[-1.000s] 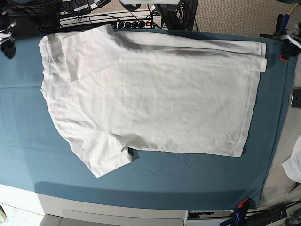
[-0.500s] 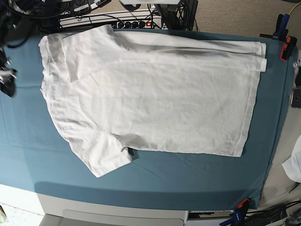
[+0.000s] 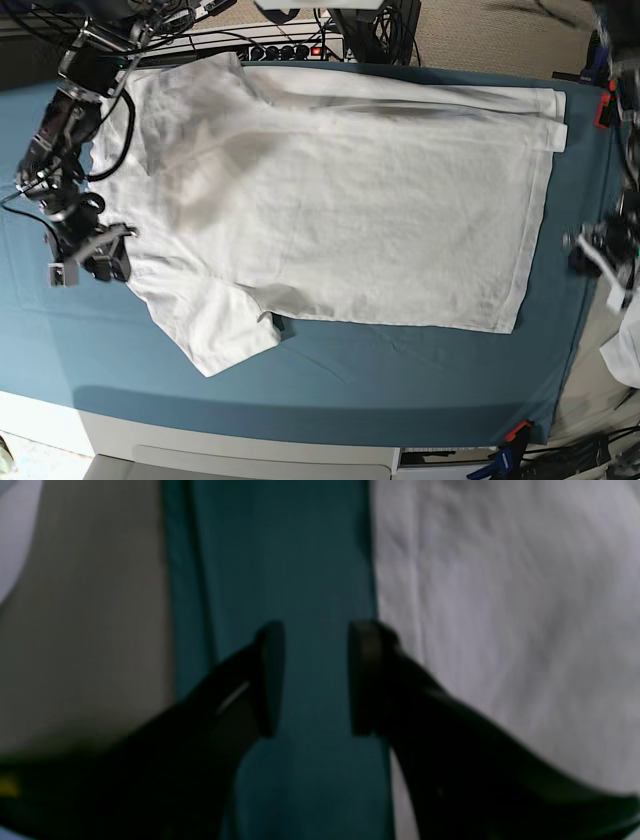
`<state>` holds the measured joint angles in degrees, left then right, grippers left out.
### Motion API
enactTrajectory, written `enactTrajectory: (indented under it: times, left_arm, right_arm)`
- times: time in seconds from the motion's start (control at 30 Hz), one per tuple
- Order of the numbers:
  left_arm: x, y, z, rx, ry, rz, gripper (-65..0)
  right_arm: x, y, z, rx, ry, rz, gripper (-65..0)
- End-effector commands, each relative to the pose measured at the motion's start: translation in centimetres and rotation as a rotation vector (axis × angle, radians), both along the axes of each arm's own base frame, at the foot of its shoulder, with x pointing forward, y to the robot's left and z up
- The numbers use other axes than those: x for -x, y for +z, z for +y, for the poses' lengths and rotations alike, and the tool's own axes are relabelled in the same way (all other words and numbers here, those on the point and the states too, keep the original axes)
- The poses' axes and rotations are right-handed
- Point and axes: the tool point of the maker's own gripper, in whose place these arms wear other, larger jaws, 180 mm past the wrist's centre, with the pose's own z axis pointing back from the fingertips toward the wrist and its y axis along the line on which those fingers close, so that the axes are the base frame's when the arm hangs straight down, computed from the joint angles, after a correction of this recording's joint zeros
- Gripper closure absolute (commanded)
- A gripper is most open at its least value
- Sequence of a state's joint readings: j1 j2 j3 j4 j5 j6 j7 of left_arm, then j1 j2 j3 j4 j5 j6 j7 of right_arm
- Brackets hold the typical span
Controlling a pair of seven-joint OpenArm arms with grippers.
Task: Fold the T-shirt properly
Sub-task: 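Reach both grippers to the shirt's hem corners and grasp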
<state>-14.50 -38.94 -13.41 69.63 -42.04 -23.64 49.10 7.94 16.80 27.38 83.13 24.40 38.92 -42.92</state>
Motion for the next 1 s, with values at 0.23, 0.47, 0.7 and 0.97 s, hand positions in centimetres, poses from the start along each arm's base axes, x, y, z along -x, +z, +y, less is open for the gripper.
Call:
enactTrajectory:
  times: [0.23, 0.47, 0.7, 0.97]
  left_arm:
    - [-7.9, 3.0, 2.5, 0.338, 0.172, -0.05, -21.8]
    - [-9.2, 0.2, -1.7, 0.512, 0.208, 0.022, -20.0]
    - [-9.5, -2.0, -6.2, 0.506, 0.146, 0.073, -20.0]
    - [-9.4, -2.6, -5.3, 0.424, 0.144, 0.078, -20.0]
  right_arm:
    - [-1.3, 2.2, 0.1, -0.006, -0.013, -0.089, -22.8]
    - [-1.9, 0.3, 0.8, 0.162, 0.001, -0.019, -22.8]
    - [-2.2, -0.5, 2.5, 0.197, 0.048, 0.002, -22.8]
    - [-2.2, -0.5, 2.5, 0.196, 0.048, -0.003, -22.8]
